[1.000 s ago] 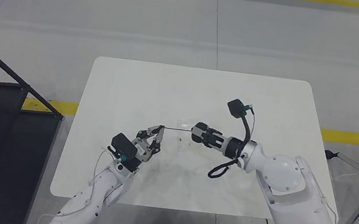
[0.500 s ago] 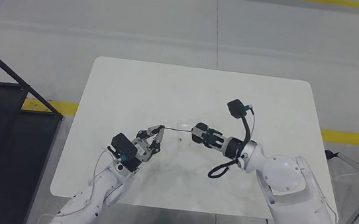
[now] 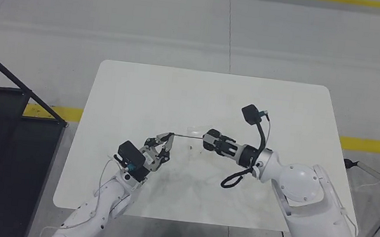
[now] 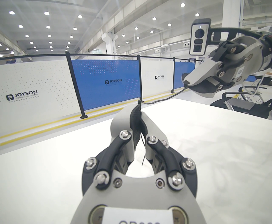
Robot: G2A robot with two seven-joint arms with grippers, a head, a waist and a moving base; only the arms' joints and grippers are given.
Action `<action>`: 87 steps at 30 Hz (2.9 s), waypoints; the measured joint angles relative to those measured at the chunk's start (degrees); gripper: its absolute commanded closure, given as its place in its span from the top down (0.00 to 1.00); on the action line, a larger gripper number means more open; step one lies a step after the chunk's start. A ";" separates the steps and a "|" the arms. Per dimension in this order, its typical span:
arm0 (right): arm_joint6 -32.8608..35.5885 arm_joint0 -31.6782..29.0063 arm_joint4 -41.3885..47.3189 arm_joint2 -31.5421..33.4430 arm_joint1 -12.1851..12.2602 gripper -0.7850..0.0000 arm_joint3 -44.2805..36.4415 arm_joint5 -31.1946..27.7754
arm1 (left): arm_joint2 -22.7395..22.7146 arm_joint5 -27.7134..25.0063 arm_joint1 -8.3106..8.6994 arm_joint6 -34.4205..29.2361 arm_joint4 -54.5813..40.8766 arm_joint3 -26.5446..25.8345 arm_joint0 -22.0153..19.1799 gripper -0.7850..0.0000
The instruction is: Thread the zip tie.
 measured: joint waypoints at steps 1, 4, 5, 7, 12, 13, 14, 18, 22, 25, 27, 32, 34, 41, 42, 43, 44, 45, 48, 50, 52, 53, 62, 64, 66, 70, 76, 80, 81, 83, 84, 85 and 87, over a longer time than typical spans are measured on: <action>0.05 0.00 -0.03 0.00 0.01 0.00 -0.02 0.13 | 0.00 0.00 0.00 0.00 0.00 0.00 0.00 0.00; 0.12 0.04 -0.14 -0.02 0.03 0.00 -0.09 0.39 | 0.00 0.00 0.00 0.00 0.00 0.00 0.00 0.00; 0.15 0.05 -0.17 -0.05 0.04 0.00 -0.12 0.50 | 0.00 0.00 0.00 0.00 0.00 0.00 0.00 0.00; 0.20 0.06 -0.25 -0.10 0.05 0.00 -0.19 0.61 | 0.00 0.00 0.00 0.00 0.00 0.00 0.00 0.00; 0.38 0.08 -0.55 -0.36 0.08 0.00 -0.38 0.53 | 0.00 0.00 0.00 0.00 0.00 0.00 0.00 0.00; 0.40 0.07 -0.51 -0.37 0.08 0.00 -0.42 0.42 | 0.00 0.00 0.00 0.00 0.00 0.00 0.00 0.00; 0.40 0.01 -0.41 -0.35 0.09 0.00 -0.44 0.25 | 0.00 0.00 0.00 0.00 0.00 0.00 0.00 0.00; 0.32 -0.14 -0.40 -0.24 0.14 0.00 -0.50 -0.01 | 0.00 0.00 0.00 0.00 0.00 0.00 0.00 0.00; 0.16 -0.11 -0.18 -0.12 0.15 0.00 -0.35 0.31 | 0.00 0.00 0.00 0.00 0.00 0.00 0.00 0.00; 0.09 0.00 -0.01 -0.11 0.15 0.00 -0.24 0.54 | 0.00 0.00 0.00 0.00 0.00 0.00 0.00 0.00; 0.07 0.03 0.01 -0.14 0.15 0.00 -0.21 0.69 | 0.00 0.00 0.00 0.00 0.00 0.00 0.00 0.00; 0.15 0.20 -0.05 -0.27 0.16 0.00 -0.08 0.88 | 0.00 0.00 0.00 0.00 0.00 0.00 0.00 0.00; 0.14 0.31 -0.05 -0.36 0.16 0.00 0.00 1.01 | 0.00 0.00 0.00 0.00 0.00 0.00 0.00 0.00; 0.08 0.54 0.06 -0.57 0.14 0.00 0.15 1.18 | 0.00 0.00 0.00 0.00 0.00 0.00 0.00 0.00; 0.09 0.55 0.08 -0.61 0.13 0.00 0.15 1.13 | 0.00 0.00 0.00 0.00 0.00 0.00 0.00 0.00; 0.09 0.55 0.11 -0.66 0.13 0.00 0.15 1.09 | 0.00 0.00 0.00 0.00 0.00 0.00 0.00 0.00; 0.09 0.56 0.14 -0.73 0.13 0.00 0.14 1.03 | 0.00 0.00 0.00 0.00 0.00 0.00 0.00 0.00; 0.08 0.56 0.16 -0.77 0.12 0.00 0.13 0.99 | 0.00 0.00 0.00 0.00 0.00 0.00 0.00 0.00; -0.10 0.57 0.32 -0.83 0.11 0.00 0.15 0.74 | 0.00 0.00 0.00 0.00 0.00 0.00 0.00 0.00; -0.25 0.53 0.54 -0.84 0.10 0.00 0.18 0.49 | 0.00 0.00 0.00 0.00 0.00 0.00 0.00 0.00; -0.34 0.47 0.71 -0.81 0.10 0.00 0.19 0.32 | 0.00 0.00 0.00 0.00 0.00 0.00 0.00 0.00; -0.40 0.42 0.83 -0.77 0.10 0.00 0.17 0.18 | 0.00 0.00 0.00 0.00 0.00 0.00 0.00 0.00; -0.67 -0.15 2.07 -0.40 0.14 0.00 0.05 -1.77 | 0.00 0.00 0.00 0.00 0.00 0.00 0.00 0.00; -0.84 -0.31 2.40 -0.23 0.15 0.00 0.01 -2.33 | 0.00 0.00 0.00 0.00 0.00 0.00 0.00 0.00; -1.15 -0.60 2.74 0.01 0.18 0.00 -0.06 -3.26 | 0.00 0.00 0.00 0.00 0.00 0.00 0.00 0.00; -1.37 -1.19 3.07 0.40 0.26 0.00 -0.19 -4.58 | 0.00 0.00 0.00 0.00 0.00 0.00 0.00 0.00; -1.57 -1.44 3.48 0.54 0.29 0.00 -0.21 -5.42 | 0.00 0.00 0.00 0.00 0.00 0.00 0.00 0.00; -1.65 -1.43 3.56 0.29 0.27 0.00 -0.13 -5.99 | 0.00 0.00 0.00 0.00 0.00 0.00 0.00 0.00; -1.72 -1.41 3.60 0.25 0.26 0.00 -0.10 -6.09 | 0.00 0.00 0.00 0.00 0.00 0.00 0.00 0.00; -1.94 -1.37 3.81 0.19 0.23 0.00 -0.01 -6.40 | 0.00 0.00 0.00 0.00 0.00 0.00 0.00 0.00; -2.03 -1.37 3.90 0.16 0.22 0.00 0.03 -6.56 | 0.00 0.00 0.00 0.00 0.00 0.00 0.00 0.00; -2.11 -1.38 3.98 0.15 0.21 0.00 0.07 -6.76 | 0.00 0.00 0.00 0.00 0.00 0.00 0.00 0.00; -2.29 -1.42 4.10 0.15 0.21 0.00 0.14 -7.16 | 0.00 0.00 0.00 0.00 0.00 0.00 0.00 0.00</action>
